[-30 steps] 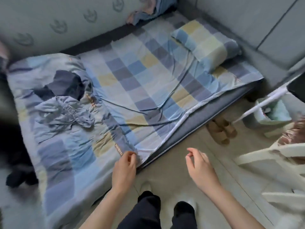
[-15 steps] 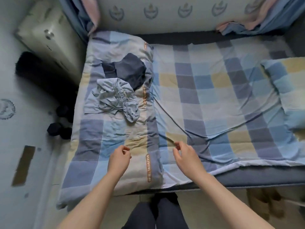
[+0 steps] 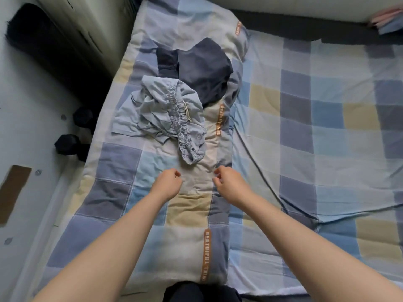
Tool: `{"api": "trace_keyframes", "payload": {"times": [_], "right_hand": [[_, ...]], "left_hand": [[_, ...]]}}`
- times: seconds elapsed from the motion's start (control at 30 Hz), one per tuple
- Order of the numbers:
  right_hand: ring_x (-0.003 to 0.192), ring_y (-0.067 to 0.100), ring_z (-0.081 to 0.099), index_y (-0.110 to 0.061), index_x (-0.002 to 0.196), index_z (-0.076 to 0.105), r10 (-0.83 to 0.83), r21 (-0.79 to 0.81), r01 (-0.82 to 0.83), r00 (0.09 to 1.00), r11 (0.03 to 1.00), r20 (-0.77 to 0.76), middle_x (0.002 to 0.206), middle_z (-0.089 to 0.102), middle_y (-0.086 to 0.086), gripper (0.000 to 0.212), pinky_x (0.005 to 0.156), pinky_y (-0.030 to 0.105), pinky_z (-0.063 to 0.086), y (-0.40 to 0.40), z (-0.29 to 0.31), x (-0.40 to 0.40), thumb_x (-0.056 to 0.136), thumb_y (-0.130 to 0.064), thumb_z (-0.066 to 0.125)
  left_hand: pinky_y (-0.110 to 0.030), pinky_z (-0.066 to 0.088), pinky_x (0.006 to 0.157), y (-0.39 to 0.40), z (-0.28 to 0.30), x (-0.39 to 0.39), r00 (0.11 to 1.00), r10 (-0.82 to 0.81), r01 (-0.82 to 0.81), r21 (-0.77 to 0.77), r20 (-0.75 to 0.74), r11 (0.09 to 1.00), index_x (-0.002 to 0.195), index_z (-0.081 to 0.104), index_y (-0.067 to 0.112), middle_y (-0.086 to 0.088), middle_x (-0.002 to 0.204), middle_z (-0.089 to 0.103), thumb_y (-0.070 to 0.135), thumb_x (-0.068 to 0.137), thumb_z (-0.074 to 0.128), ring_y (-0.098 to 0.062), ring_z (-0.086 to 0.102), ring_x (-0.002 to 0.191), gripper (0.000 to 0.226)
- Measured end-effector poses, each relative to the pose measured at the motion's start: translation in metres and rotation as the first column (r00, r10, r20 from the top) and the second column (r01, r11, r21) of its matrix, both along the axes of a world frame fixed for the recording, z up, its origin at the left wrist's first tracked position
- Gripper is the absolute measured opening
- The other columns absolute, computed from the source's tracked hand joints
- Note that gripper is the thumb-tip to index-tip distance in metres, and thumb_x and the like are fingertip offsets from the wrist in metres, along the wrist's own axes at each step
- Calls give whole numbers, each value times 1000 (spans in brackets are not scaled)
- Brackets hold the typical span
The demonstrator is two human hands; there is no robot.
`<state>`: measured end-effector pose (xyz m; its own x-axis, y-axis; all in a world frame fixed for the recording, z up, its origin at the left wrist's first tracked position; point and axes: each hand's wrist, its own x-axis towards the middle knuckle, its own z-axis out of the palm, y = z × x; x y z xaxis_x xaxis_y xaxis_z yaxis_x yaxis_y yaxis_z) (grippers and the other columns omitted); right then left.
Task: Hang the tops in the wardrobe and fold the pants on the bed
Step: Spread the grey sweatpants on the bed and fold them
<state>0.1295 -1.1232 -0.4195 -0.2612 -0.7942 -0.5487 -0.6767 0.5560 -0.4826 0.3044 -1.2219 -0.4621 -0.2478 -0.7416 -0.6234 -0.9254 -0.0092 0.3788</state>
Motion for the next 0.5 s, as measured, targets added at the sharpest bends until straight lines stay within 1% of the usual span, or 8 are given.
{"api": "trace_keyframes", "payload": {"times": [0.07,0.13,0.23,0.3,0.33,0.4,0.5], "right_hand": [[118,34,49,-9,129,50,71,22,-71,997,997,-16,131,52,15,37,99,40,41,-22,-27,0,96,-24,43],[121,36,45,-10,132,47,118,37,-117,992,992,-36,133,48,15,38,100,41,39,-39,-47,1,97,-24,42],[120,40,41,-9,132,44,171,109,-160,980,981,-106,132,46,17,38,99,44,39,-62,-84,2,96,-22,40],[121,41,39,-10,134,40,194,156,-174,973,972,-125,133,44,17,40,99,45,38,-76,-104,4,95,-19,40],[122,41,39,-12,138,37,206,171,-185,972,968,-110,135,43,17,43,100,46,38,-82,-115,6,95,-18,40],[121,41,39,-20,145,29,247,163,-230,965,959,-88,137,41,17,53,102,46,38,-91,-132,8,94,-15,41],[123,40,38,-27,149,22,286,165,-273,956,948,-60,140,35,15,61,103,48,38,-103,-149,11,93,-14,43]], "left_hand": [[-36,40,104,-24,-29,-6,997,-66,66,8,33,998,133,54,12,-16,136,55,14,89,53,-32,50,126,44],[-41,38,108,-44,-49,-13,983,-167,168,-11,73,986,143,43,16,-17,142,48,12,88,50,-34,45,130,55],[-45,38,108,-68,-82,-26,943,-322,322,15,82,947,150,27,26,-15,143,46,11,85,46,-36,43,131,70],[-46,37,108,-80,-102,-34,921,-379,378,24,90,925,153,23,27,-15,142,46,11,85,46,-37,43,130,73],[-46,36,109,-86,-111,-37,921,-380,380,19,90,925,153,24,25,-13,144,45,11,86,47,-37,42,131,72],[-44,35,110,-92,-127,-41,934,-350,354,-35,77,935,149,32,19,-11,147,43,11,85,49,-36,42,132,67],[-38,39,106,-98,-139,-41,969,-245,244,-89,1,966,138,47,15,-12,138,53,7,83,52,-32,49,127,57]]}}
